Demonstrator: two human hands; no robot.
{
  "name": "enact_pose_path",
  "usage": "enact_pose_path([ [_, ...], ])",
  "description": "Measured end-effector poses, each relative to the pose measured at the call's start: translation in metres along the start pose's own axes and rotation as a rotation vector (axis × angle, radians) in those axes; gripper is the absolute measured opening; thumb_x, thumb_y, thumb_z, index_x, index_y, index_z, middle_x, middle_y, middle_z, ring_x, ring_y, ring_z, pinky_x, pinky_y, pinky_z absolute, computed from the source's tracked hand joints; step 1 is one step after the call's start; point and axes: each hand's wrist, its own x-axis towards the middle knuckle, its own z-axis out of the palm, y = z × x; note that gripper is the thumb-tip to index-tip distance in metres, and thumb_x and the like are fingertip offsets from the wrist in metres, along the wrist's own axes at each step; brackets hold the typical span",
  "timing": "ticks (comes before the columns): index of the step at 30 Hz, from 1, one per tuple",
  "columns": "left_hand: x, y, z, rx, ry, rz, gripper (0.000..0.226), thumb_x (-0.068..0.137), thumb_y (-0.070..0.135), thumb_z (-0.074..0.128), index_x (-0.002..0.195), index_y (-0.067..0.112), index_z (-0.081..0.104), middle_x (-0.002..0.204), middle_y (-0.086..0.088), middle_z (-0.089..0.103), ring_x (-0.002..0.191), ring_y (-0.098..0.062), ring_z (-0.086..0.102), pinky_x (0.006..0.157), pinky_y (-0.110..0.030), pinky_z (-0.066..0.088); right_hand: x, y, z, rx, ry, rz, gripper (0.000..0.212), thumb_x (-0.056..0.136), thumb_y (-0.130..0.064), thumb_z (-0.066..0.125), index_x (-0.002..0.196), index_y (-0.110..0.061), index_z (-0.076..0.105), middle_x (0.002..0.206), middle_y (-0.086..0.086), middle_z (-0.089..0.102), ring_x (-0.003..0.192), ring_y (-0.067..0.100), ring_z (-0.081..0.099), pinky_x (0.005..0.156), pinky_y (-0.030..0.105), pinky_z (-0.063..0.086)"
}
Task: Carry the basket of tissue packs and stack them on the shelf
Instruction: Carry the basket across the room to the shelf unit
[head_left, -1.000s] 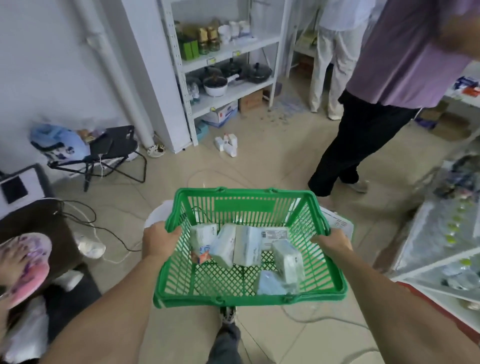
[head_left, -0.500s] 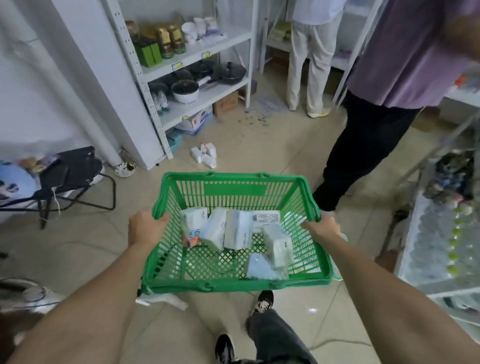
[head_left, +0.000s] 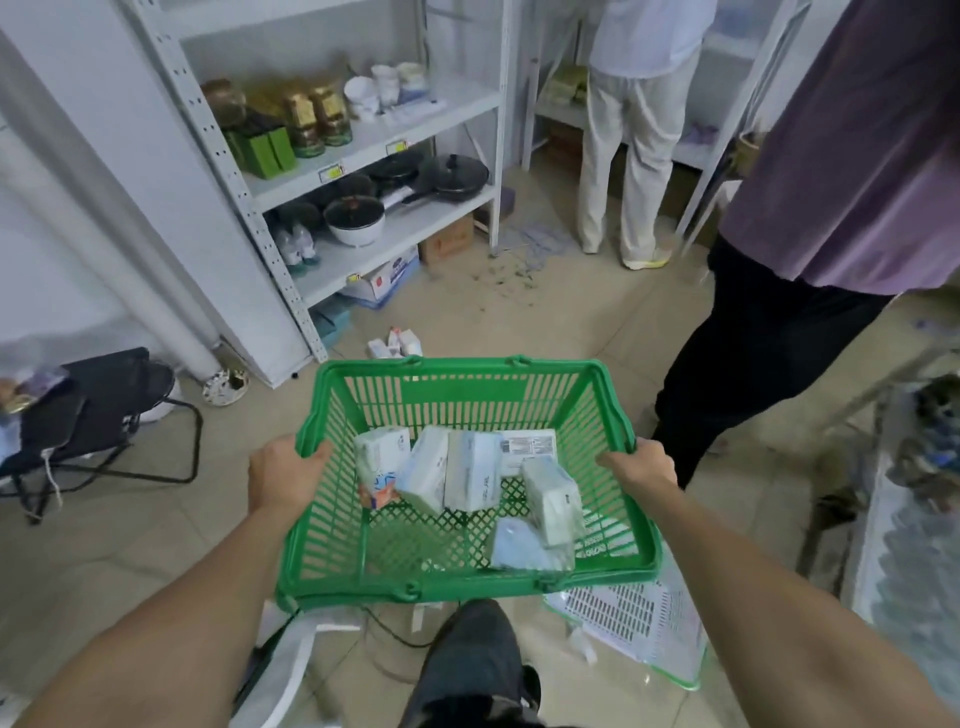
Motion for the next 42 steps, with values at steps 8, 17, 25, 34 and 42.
enact_pose_path([
  [8, 0.099, 0.057, 0.031, 0.009, -0.037, -0.03, 0.032, 0.086, 0.041, 0.07, 0.069, 0.014, 0.069, 0.067, -0.012, 0.068, 0.068, -0.032, 0.066, 0.065, -0.039, 0.058, 0.09, -0.077, 0.01, -0.048, -0.019, 0.003, 0.04, 0.075, -0.042, 0.08, 0.103, -0.015, 0.072, 0.09, 0.01, 0.072, 0.078, 0.028, 0.068, 0.071, 0.033, 0.056],
  [17, 0.225, 0.139, 0.056, -0.025, -0.048, -0.028, 0.037, 0.089, 0.039, 0.066, 0.063, 0.013, 0.062, 0.061, -0.011, 0.063, 0.058, -0.028, 0.062, 0.055, -0.033, 0.051, 0.196, -0.189, 0.009, -0.068, 0.017, 0.028, 0.032, 0.075, -0.042, 0.075, 0.096, -0.019, 0.069, 0.084, 0.007, 0.071, 0.078, 0.03, 0.069, 0.074, 0.038, 0.061],
  [25, 0.337, 0.225, 0.097, -0.024, -0.068, -0.036, 0.034, 0.094, 0.027, 0.068, 0.067, 0.007, 0.062, 0.06, -0.009, 0.06, 0.05, -0.015, 0.051, 0.048, -0.026, 0.037, 0.314, -0.284, -0.002, -0.039, -0.015, 0.013, 0.028, 0.081, -0.035, 0.075, 0.091, -0.011, 0.065, 0.077, 0.007, 0.065, 0.067, 0.022, 0.064, 0.061, 0.031, 0.052],
  [34, 0.46, 0.326, 0.143, -0.032, -0.005, -0.065, 0.045, 0.094, 0.028, 0.066, 0.057, 0.012, 0.046, 0.052, -0.006, 0.049, 0.047, -0.021, 0.044, 0.049, -0.027, 0.034, 0.474, -0.405, -0.014, -0.052, -0.048, -0.079, 0.028, 0.081, -0.037, 0.076, 0.096, -0.015, 0.067, 0.081, 0.007, 0.068, 0.079, 0.03, 0.068, 0.077, 0.042, 0.061],
  [42, 0.575, 0.368, 0.179, -0.038, 0.004, -0.221, 0.044, 0.092, 0.03, 0.065, 0.056, 0.014, 0.046, 0.052, -0.006, 0.052, 0.049, -0.021, 0.049, 0.049, -0.03, 0.034, 0.597, -0.526, 0.015, -0.143, -0.116, -0.158, 0.023, 0.083, -0.028, 0.077, 0.093, -0.008, 0.072, 0.079, 0.013, 0.068, 0.072, 0.028, 0.063, 0.064, 0.031, 0.046],
])
